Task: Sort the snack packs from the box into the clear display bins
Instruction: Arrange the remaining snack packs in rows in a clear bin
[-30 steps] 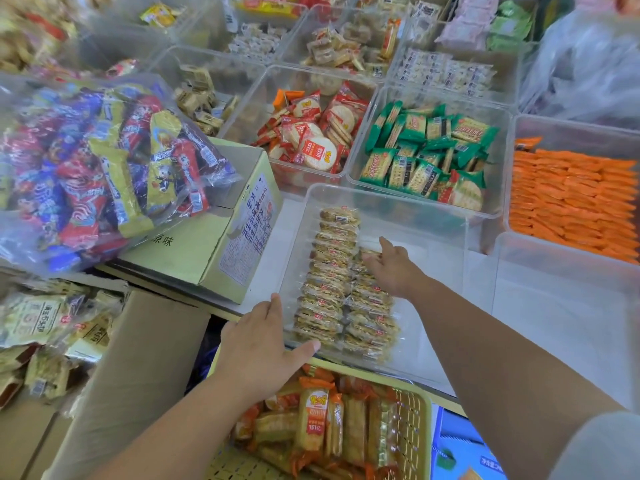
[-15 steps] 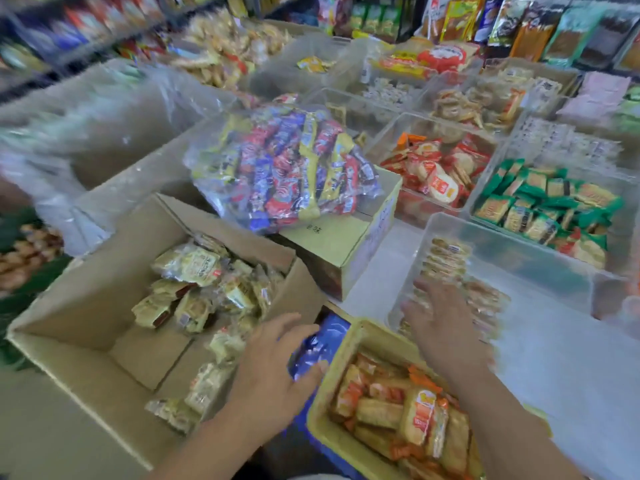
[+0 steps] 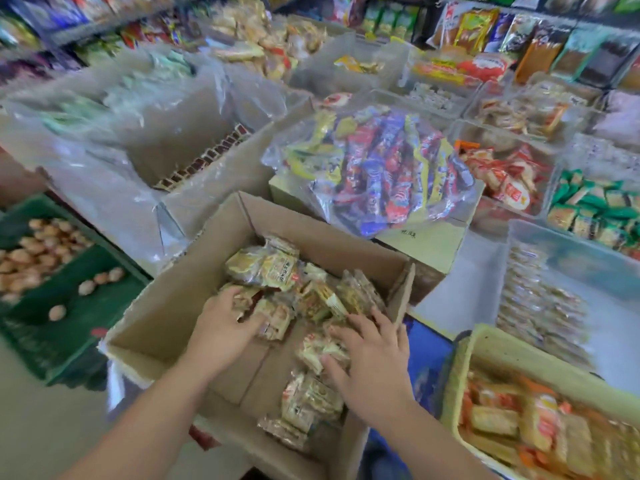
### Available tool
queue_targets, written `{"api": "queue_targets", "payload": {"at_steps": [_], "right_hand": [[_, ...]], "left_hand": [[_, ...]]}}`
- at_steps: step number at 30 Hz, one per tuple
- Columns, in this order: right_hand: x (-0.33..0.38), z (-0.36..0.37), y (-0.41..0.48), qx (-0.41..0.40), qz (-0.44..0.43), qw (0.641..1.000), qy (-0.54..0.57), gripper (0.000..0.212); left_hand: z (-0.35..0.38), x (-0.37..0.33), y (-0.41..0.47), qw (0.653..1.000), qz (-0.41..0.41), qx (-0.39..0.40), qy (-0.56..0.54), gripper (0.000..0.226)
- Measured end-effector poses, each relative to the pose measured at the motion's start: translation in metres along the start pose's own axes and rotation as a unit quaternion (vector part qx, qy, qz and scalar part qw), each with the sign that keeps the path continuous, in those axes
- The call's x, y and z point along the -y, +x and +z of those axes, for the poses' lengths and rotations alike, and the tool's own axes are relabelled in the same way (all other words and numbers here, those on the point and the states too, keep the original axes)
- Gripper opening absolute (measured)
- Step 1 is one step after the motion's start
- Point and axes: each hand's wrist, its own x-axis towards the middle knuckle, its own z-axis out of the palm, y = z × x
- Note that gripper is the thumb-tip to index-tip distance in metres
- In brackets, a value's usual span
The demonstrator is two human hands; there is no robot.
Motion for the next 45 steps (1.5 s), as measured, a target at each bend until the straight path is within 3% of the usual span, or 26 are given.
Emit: {"api": "queue_targets", "payload": {"at_steps": [5,17,22,29,32,36,38,41,43,45], "right_hand": [[0.013,0.010,0.002,-0.016,0.074,0.993,-0.089,0.066],[0.020,0.010,0.000,-0.041,0.107,0.985,-0.132,0.057],[0.020,0.011,0.001,-0.052,0.111,0.983,-0.138,0.054],[0.018,0.013,0.001,-0.041,0.115,0.983,-0.137,0.050],[0.019,0.013,0.002,-0.029,0.117,0.983,-0.138,0.054],[0.021,0.012,0.003,-0.030,0.115,0.983,-0.142,0.053],[0.022,0.013,0.003,-0.033,0.115,0.982,-0.146,0.050],[0.022,0.012,0.002,-0.039,0.116,0.982,-0.142,0.052],[0.023,0.009,0.001,-0.028,0.120,0.982,-0.144,0.060],[0.028,0.004,0.001,-0.029,0.114,0.982,-0.146,0.066]], "left_hand": [[-0.019,0.014,0.069,0.999,0.038,0.021,0.021,0.080],[0.029,-0.006,0.165,0.988,0.044,0.079,0.127,0.120],[0.036,-0.004,0.171,0.983,0.053,0.067,0.160,0.113],[0.019,0.006,0.145,0.967,0.119,0.112,0.194,0.095],[0.006,0.010,0.130,0.976,0.125,0.126,0.125,0.084],[-0.016,0.013,0.103,0.981,0.054,0.156,-0.103,0.085],[-0.029,0.014,0.085,0.934,-0.035,0.202,-0.291,0.076],[-0.043,0.020,0.055,0.794,-0.136,0.285,-0.520,0.061],[-0.047,0.024,0.035,0.713,-0.170,0.323,-0.598,0.051],[-0.047,0.026,0.017,0.675,-0.176,0.353,-0.624,0.053]]}}
